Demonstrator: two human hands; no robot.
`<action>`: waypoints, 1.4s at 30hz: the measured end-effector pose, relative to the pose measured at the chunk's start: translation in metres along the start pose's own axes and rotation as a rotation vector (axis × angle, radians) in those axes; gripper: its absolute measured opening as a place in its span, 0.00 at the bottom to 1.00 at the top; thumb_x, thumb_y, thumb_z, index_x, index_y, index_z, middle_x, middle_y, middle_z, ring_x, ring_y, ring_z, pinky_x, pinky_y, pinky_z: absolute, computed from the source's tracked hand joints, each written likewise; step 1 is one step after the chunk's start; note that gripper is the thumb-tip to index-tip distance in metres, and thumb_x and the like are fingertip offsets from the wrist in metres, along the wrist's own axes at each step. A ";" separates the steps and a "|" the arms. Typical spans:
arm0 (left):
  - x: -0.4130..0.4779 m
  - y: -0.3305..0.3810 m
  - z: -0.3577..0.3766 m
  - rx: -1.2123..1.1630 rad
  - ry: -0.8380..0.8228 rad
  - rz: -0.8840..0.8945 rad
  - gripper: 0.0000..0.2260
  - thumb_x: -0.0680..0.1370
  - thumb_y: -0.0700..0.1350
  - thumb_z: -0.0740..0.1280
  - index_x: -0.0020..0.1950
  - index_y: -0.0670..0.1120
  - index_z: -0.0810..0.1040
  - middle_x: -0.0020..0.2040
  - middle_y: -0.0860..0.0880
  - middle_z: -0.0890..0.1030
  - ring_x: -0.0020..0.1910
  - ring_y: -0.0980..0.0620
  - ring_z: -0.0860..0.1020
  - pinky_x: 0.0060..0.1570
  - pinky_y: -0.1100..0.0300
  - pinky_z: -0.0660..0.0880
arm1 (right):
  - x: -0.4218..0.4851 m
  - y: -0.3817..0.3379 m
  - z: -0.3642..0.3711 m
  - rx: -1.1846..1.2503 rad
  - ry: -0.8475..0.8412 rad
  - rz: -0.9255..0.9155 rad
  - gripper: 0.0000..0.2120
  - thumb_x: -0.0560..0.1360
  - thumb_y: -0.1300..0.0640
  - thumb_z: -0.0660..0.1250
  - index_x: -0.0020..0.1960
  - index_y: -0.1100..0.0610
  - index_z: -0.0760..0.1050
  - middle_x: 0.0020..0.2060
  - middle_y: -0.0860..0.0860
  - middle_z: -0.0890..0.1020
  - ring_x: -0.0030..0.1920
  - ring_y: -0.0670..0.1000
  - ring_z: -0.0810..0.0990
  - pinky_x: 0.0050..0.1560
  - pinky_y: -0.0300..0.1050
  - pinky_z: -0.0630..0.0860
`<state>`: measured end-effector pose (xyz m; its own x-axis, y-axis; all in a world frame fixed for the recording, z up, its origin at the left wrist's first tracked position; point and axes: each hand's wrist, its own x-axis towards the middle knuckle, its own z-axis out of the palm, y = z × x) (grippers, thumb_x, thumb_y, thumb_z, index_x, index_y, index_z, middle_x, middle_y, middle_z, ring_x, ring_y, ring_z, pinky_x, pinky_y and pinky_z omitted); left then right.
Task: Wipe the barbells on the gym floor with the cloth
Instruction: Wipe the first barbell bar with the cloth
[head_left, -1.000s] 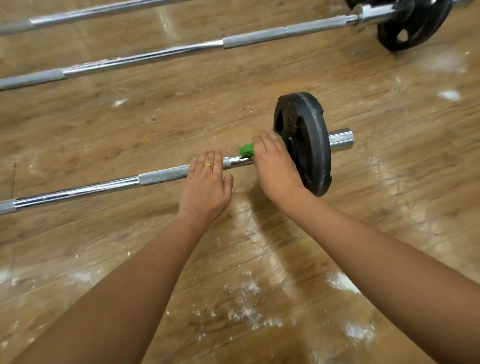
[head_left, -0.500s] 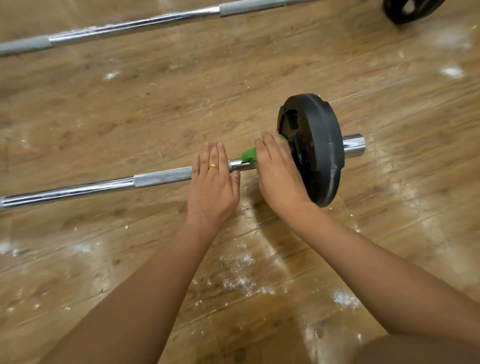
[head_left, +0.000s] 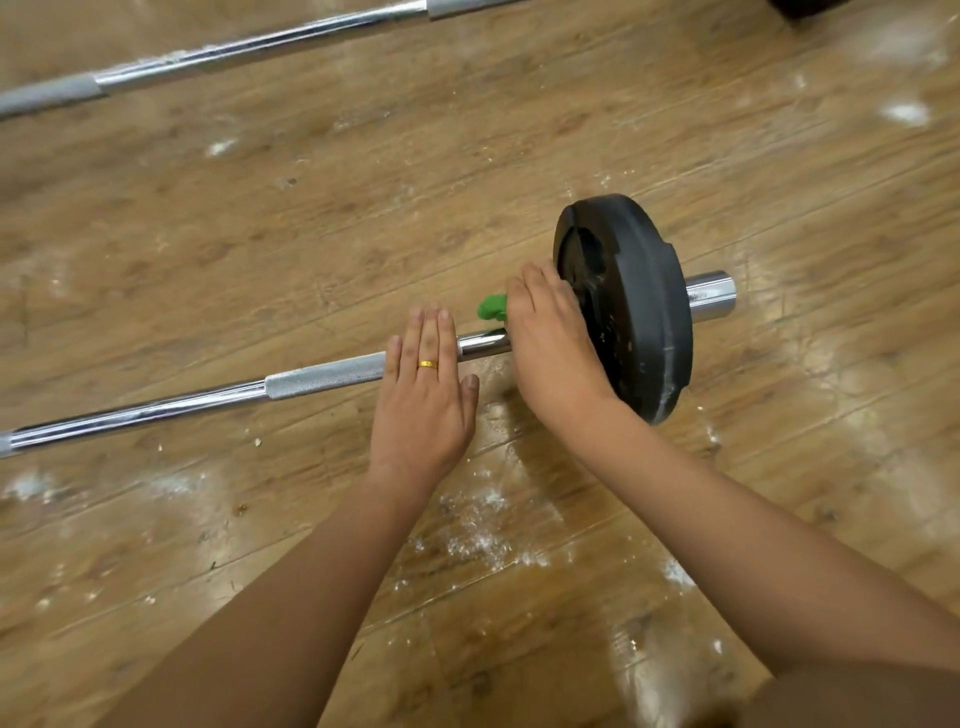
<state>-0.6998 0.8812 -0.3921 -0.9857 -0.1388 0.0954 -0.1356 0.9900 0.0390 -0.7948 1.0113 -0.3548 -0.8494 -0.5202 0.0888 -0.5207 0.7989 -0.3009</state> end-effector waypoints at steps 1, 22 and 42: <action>-0.002 0.001 0.000 0.006 0.001 0.002 0.28 0.86 0.51 0.46 0.81 0.36 0.50 0.82 0.39 0.54 0.82 0.43 0.49 0.80 0.45 0.48 | -0.006 0.000 -0.001 -0.002 -0.004 -0.002 0.30 0.76 0.72 0.63 0.77 0.63 0.61 0.77 0.61 0.62 0.80 0.59 0.54 0.80 0.54 0.53; -0.046 0.020 0.002 0.043 -0.002 -0.010 0.31 0.85 0.53 0.53 0.81 0.37 0.48 0.81 0.38 0.55 0.81 0.41 0.51 0.79 0.48 0.42 | -0.047 0.000 -0.029 0.235 -0.024 0.020 0.25 0.79 0.69 0.64 0.75 0.61 0.66 0.71 0.57 0.72 0.75 0.57 0.66 0.74 0.53 0.65; -0.007 0.010 -0.008 -0.054 -0.010 -0.051 0.31 0.83 0.56 0.51 0.79 0.36 0.59 0.77 0.37 0.65 0.78 0.40 0.61 0.76 0.42 0.54 | -0.026 0.158 -0.055 0.202 0.077 0.005 0.20 0.80 0.60 0.60 0.71 0.59 0.72 0.65 0.57 0.77 0.67 0.60 0.73 0.67 0.62 0.69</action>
<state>-0.6935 0.8922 -0.3844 -0.9787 -0.1882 0.0822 -0.1801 0.9789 0.0971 -0.8594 1.1673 -0.3527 -0.8600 -0.4856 0.1569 -0.4954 0.7207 -0.4849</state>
